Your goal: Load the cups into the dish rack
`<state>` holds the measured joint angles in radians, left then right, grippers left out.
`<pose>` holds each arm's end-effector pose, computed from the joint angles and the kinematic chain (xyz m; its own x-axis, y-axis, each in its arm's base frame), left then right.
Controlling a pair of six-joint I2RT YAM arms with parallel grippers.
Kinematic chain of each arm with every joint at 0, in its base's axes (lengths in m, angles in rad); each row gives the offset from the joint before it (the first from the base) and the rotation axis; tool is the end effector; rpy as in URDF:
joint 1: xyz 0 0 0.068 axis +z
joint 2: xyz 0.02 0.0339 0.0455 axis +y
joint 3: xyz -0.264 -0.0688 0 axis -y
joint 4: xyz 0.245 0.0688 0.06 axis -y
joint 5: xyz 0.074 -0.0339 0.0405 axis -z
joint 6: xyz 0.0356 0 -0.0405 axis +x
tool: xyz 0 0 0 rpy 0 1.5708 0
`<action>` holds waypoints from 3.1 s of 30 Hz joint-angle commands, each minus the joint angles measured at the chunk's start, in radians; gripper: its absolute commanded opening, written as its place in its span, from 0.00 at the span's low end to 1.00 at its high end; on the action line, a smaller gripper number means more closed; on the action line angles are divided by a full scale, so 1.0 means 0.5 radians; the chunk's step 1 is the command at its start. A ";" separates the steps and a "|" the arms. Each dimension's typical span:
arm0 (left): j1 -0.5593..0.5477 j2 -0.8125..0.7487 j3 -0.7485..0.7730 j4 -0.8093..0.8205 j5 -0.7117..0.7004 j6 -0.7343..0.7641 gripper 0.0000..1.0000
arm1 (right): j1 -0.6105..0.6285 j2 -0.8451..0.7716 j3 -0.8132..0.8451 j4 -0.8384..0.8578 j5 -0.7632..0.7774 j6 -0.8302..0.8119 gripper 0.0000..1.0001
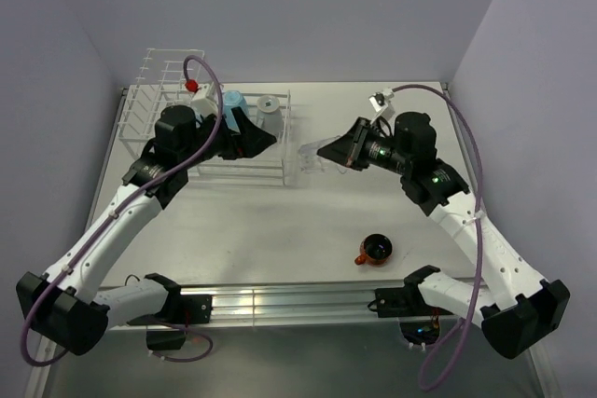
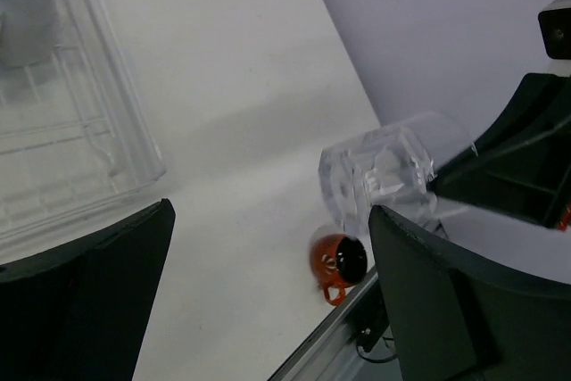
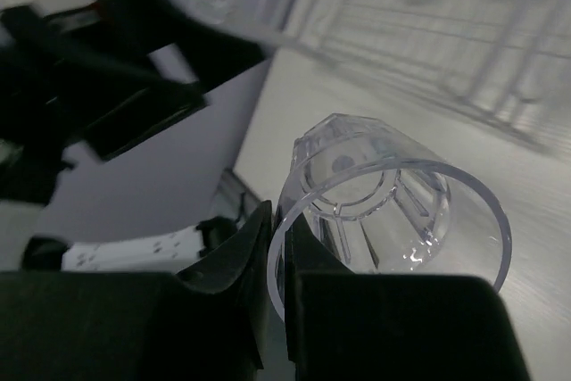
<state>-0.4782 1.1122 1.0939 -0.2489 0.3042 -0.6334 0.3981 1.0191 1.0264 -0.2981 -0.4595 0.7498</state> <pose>0.2200 -0.1260 0.3772 -0.6006 -0.3247 -0.7306 0.4219 0.6475 -0.6346 0.2037 0.1028 0.3698 -0.6971 0.3694 -0.6144 -0.3608 0.5598 0.7459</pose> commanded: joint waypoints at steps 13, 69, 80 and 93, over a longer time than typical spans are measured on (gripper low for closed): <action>0.048 0.123 -0.313 1.243 0.861 -0.463 0.99 | 0.183 0.119 0.074 1.038 -0.560 0.534 0.00; -0.044 0.156 -0.439 1.664 0.975 -0.681 0.98 | 0.183 0.263 -0.101 1.422 -0.649 0.669 0.00; -0.044 0.141 -0.467 1.725 1.005 -0.706 0.49 | 0.179 0.293 -0.157 1.470 -0.646 0.685 0.00; -0.044 0.018 -0.304 1.232 0.785 -0.418 0.00 | 0.125 0.198 -0.117 1.081 -0.477 0.461 0.42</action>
<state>-0.4946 1.1824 0.8478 0.4290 0.7639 -0.9314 0.4808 1.1671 0.9550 0.3172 -0.7429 1.0584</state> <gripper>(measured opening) 0.762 0.390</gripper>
